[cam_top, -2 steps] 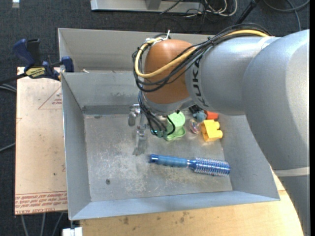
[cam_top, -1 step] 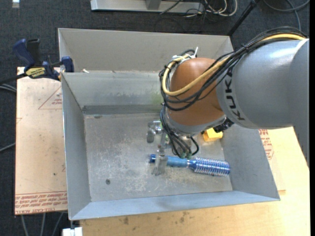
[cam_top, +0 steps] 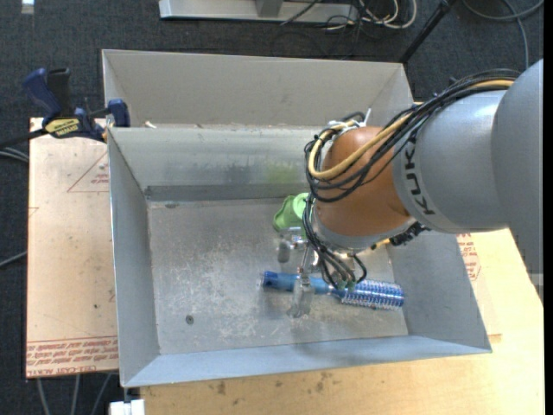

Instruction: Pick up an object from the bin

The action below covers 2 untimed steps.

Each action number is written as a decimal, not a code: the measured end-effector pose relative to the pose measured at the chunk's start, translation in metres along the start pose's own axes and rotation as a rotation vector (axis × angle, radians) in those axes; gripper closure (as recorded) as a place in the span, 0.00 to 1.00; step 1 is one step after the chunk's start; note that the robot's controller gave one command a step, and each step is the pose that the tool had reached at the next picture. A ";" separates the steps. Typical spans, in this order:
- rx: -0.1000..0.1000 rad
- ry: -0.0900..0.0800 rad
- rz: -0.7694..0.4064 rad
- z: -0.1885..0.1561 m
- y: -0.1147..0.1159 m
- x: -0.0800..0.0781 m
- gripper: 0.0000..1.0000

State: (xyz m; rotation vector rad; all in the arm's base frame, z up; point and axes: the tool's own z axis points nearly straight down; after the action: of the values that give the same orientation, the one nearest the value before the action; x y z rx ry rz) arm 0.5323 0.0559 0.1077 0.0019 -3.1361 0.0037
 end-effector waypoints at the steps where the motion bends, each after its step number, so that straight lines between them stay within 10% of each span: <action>1: -0.004 -0.005 -0.004 -0.003 0.004 -0.001 1.00; 2: -0.004 -0.005 -0.004 -0.003 0.004 -0.001 0.00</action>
Offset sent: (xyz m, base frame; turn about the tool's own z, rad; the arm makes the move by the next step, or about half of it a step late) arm 0.0000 0.0000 0.0000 0.0000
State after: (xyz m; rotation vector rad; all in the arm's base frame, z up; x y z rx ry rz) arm 0.5333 0.0599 0.1109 0.0088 -3.1414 -0.0024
